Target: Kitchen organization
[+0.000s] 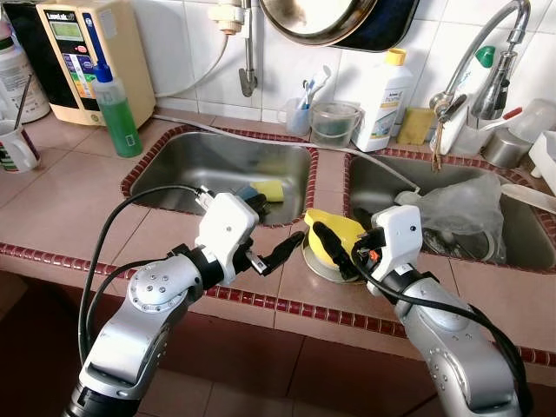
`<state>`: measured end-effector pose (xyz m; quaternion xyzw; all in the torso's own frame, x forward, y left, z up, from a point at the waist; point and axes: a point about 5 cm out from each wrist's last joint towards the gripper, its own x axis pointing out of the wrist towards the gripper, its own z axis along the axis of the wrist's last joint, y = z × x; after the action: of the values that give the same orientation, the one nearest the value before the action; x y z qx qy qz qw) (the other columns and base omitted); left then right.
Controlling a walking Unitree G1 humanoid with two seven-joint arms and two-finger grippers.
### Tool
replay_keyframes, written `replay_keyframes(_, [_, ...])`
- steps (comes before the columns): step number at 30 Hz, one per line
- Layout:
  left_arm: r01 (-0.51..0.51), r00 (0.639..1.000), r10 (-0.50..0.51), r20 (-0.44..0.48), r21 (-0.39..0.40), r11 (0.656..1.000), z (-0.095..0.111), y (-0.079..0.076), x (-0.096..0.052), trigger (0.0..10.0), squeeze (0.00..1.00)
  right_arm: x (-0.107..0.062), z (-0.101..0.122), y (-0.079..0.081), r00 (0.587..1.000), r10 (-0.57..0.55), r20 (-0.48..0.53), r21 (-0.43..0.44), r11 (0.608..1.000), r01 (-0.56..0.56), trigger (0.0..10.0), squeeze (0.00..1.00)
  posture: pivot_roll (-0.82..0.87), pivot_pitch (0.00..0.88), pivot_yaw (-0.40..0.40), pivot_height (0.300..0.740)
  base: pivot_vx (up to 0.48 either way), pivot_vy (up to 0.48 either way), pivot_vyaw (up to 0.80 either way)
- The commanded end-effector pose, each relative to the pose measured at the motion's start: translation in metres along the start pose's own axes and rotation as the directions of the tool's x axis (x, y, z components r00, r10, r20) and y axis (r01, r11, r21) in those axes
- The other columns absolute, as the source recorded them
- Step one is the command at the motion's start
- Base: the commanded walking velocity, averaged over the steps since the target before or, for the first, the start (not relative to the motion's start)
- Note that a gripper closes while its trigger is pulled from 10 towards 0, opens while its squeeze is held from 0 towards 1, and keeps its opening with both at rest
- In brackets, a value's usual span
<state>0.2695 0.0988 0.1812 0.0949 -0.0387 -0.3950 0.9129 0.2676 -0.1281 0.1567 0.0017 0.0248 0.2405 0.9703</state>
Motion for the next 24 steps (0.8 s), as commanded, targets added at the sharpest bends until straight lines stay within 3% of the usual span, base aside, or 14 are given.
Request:
replay_keyframes(1, [0.000,1.000,-0.001,0.028,0.018,1.000,0.009,0.001,0.000,10.0,0.00,-0.001,0.015,0.000,0.999,0.023,0.029,-0.015,1.000,-0.022,10.0,0.00,0.06,0.000,-0.037,0.740,0.000,0.000,0.00])
replay_keyframes(11, [-0.002,0.998,0.002,0.060,0.005,1.000,0.016,0.000,0.005,10.0,0.00,0.002,0.038,-0.003,0.990,0.137,-0.041,0.037,0.990,-0.136,10.0,0.00,0.05,0.000,-0.049,0.740,0.000,0.000,0.00])
replay_keyframes(20, [-0.030,0.997,0.030,0.072,-0.001,1.000,0.017,-0.001,0.004,10.0,0.00,0.005,0.033,-0.016,0.977,0.154,-0.147,0.046,0.988,-0.149,10.0,0.00,0.07,0.000,-0.079,0.740,0.000,0.000,0.00])
replay_keyframes(24, [-0.042,0.996,0.043,0.073,-0.013,0.999,0.017,-0.003,0.001,10.0,0.00,0.003,0.019,-0.016,0.961,0.170,-0.218,0.099,0.984,-0.151,10.0,0.00,0.08,0.000,-0.087,0.740,0.000,0.000,0.00])
